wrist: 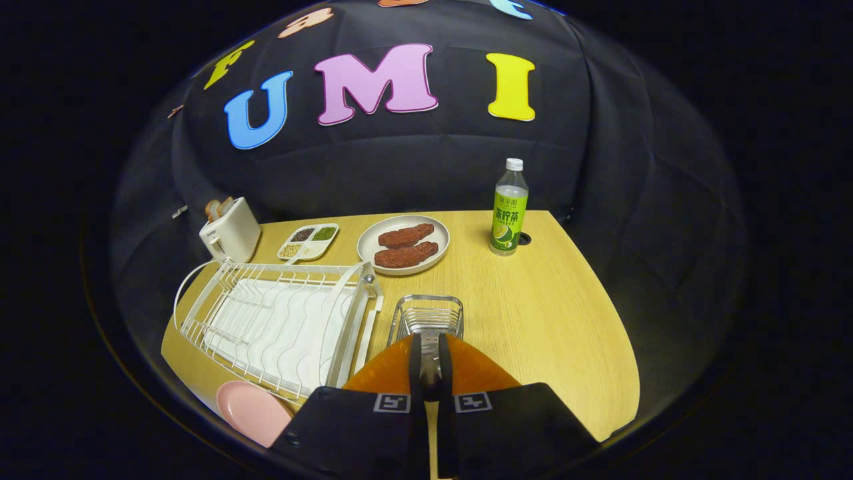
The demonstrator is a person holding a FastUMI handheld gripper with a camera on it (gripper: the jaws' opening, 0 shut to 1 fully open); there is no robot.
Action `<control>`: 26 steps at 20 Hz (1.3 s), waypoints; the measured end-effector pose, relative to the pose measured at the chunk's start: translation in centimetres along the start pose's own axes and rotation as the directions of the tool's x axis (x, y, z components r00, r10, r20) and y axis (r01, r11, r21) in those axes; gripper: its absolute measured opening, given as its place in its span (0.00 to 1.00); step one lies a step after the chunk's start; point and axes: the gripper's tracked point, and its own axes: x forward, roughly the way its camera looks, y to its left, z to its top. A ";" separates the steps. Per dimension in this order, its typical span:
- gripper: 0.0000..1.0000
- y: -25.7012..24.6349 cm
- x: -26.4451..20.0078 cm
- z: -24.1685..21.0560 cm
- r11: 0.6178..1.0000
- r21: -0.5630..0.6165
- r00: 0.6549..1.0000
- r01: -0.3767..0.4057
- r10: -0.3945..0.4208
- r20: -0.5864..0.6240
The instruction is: Take the plate from the dish rack, then take the spoon from the basket and place it into the plate.
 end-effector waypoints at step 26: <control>0.09 22.7 -14.1 0.2 0.887 -0.170 0.903 -0.430 0.424 -0.070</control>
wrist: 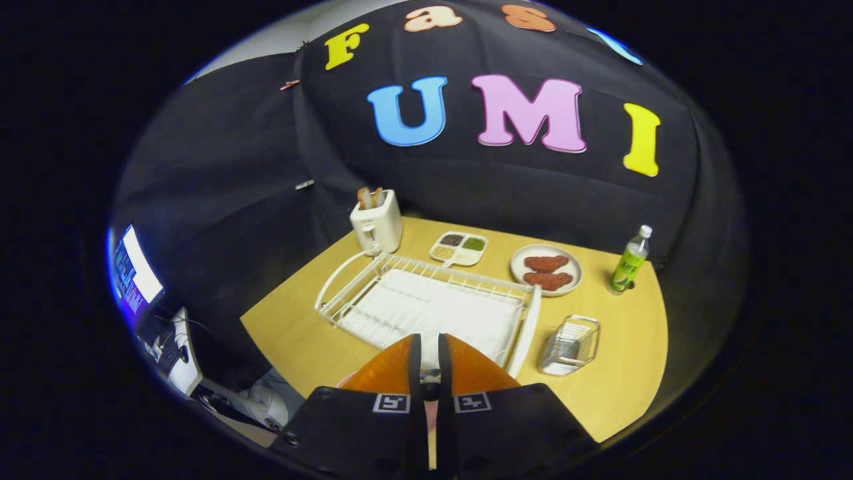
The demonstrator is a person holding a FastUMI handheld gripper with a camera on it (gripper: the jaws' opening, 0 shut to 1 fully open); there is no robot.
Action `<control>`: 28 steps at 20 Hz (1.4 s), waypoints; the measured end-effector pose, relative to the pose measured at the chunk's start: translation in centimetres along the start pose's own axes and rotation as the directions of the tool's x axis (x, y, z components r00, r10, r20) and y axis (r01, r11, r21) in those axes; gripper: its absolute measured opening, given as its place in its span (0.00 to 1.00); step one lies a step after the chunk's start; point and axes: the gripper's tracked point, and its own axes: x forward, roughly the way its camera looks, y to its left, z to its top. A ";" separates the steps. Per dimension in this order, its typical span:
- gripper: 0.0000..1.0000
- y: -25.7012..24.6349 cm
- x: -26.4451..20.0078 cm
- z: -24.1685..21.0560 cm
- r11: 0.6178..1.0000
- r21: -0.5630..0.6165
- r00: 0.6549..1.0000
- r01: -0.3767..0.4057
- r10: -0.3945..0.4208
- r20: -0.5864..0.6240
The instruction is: Take the plate from the dish rack, then take the spoon from the basket and place it into the plate.
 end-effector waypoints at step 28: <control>0.55 1.8 4.8 -19.0 0.998 -0.022 0.972 -0.053 0.046 -0.229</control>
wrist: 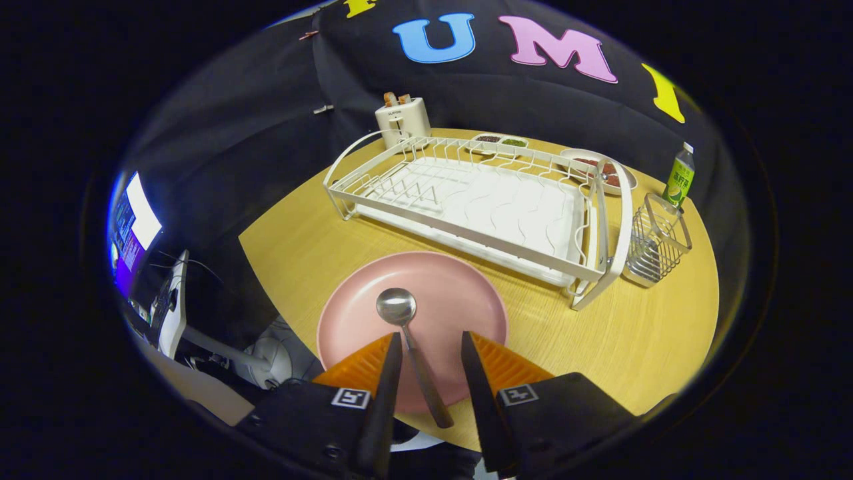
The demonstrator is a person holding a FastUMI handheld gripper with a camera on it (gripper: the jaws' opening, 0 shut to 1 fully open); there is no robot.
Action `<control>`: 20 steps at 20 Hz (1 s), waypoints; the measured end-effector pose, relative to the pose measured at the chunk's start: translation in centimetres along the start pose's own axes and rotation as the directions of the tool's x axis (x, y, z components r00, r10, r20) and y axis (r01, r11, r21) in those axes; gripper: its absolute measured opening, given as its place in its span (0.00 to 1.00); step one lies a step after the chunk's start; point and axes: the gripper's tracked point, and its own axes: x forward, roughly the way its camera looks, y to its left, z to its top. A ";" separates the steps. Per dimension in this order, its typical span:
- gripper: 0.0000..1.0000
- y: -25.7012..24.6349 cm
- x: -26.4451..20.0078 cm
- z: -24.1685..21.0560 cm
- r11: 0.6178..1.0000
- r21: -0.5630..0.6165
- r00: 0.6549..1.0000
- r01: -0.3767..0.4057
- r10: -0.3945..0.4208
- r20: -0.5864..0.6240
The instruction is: Take the plate from the dish rack, then take the spoon from the basket and place it into the plate.
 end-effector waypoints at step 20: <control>0.97 -8.7 -19.0 19.8 0.930 0.192 0.815 0.314 -0.368 0.448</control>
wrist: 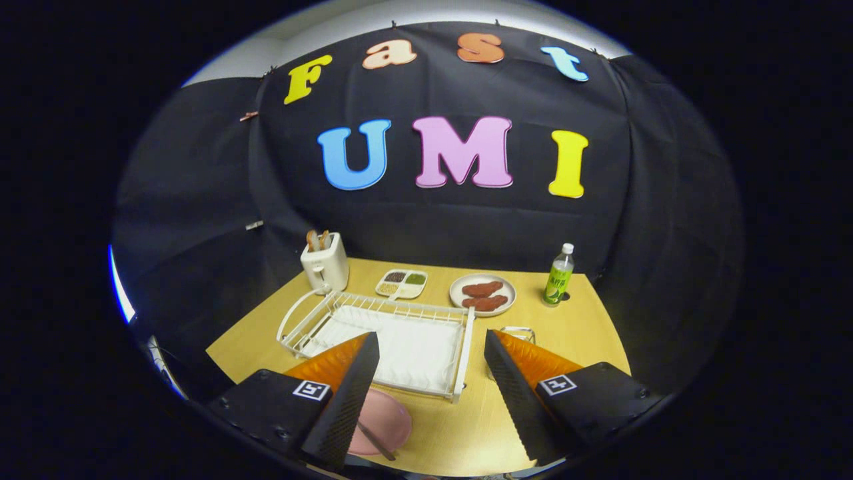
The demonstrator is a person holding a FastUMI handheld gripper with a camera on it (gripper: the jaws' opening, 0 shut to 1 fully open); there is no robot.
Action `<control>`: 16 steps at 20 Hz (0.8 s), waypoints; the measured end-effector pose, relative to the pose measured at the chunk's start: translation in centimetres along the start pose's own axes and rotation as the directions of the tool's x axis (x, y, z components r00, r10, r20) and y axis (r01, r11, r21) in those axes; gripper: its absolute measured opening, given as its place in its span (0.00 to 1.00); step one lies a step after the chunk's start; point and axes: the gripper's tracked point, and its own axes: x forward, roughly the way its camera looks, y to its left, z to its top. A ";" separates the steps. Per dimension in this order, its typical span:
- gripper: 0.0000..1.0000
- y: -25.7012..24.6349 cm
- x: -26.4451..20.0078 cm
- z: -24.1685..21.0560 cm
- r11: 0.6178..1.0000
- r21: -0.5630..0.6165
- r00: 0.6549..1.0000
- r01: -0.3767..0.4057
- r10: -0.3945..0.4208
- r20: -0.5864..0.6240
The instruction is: Take the plate from the dish rack, then take the spoon from the basket and place it into the plate.
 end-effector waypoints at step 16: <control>0.97 -4.0 -4.0 3.9 0.987 0.008 0.974 0.158 -0.157 0.163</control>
